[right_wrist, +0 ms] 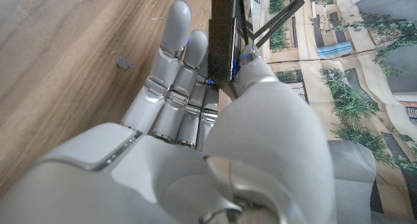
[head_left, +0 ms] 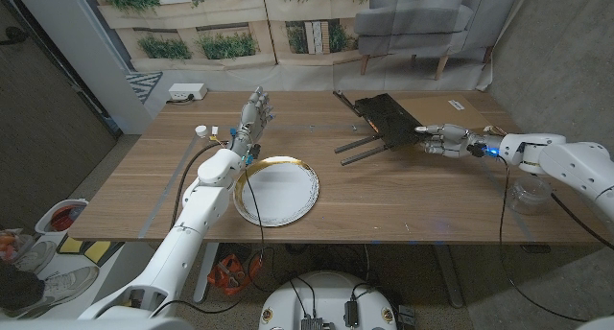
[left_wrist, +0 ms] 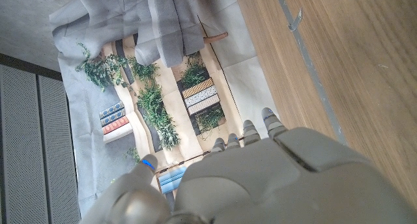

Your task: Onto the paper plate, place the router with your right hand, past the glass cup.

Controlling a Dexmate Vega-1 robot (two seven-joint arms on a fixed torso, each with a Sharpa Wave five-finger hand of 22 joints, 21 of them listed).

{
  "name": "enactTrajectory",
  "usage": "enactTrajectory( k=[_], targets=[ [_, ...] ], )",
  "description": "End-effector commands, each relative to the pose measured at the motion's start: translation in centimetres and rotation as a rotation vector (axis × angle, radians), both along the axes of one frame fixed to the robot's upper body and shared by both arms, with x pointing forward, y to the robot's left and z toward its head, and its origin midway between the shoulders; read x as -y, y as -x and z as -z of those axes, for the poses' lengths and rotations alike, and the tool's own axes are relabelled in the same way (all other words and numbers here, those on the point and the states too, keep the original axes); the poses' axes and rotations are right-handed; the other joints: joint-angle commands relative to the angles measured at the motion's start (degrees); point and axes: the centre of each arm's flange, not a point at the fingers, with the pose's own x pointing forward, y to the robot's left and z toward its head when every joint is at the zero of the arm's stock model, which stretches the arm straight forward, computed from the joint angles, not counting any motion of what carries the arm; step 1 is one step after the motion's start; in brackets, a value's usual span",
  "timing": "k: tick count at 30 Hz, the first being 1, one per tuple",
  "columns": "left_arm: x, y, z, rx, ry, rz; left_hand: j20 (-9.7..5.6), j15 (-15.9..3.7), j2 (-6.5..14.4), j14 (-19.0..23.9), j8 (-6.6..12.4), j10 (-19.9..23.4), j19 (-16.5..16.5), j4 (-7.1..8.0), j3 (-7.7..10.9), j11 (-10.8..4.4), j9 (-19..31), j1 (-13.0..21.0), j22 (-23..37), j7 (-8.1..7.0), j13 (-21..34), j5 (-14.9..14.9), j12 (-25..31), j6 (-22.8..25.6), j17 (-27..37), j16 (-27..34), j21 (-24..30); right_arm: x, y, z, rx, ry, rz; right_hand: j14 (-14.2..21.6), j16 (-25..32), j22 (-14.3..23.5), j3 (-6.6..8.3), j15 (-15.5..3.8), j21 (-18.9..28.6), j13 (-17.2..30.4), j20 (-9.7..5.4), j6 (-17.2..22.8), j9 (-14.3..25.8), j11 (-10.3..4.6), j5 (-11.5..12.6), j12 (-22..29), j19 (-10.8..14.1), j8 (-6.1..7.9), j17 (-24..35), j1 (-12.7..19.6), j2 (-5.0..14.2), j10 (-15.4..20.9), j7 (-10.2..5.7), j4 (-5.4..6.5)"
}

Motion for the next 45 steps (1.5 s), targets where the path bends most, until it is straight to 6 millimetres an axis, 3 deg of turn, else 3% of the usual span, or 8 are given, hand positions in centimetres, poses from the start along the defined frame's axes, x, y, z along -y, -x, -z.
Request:
enactTrajectory(
  k=[1,45],
  targets=[
    [0.0,0.2,0.3,-0.005,-0.001,0.0,0.34,0.06,6.58,-12.28,0.21,-12.82,-4.67,0.15,-0.15,0.33,0.24,0.01,0.06,0.37,0.2,0.25,0.36,-7.85,0.31,0.38,-0.29,-1.1,-0.2,0.2,-0.016,0.046,-0.06,8.76,-0.18,0.07,1.67,-8.78,0.64,0.07,-2.65,4.14,0.33,0.47,0.31,-0.26,-3.07,-0.21,0.23,11.84,11.18,7.69,3.67,0.17],
    [-0.7,0.4,0.1,0.007,0.019,-0.008,0.35,0.11,6.63,-12.24,0.21,-12.85,-4.58,0.15,-0.14,0.23,0.24,0.03,0.07,0.39,0.2,0.27,0.34,-7.79,0.3,0.38,-0.38,-5.5,-2.0,0.0,-0.077,0.195,-0.216,9.44,-0.85,-1.3,1.58,-8.79,4.25,0.37,-2.73,4.92,0.9,0.63,0.49,-0.74,-4.21,-1.32,1.3,12.11,11.07,8.31,3.72,0.11]
  ],
)
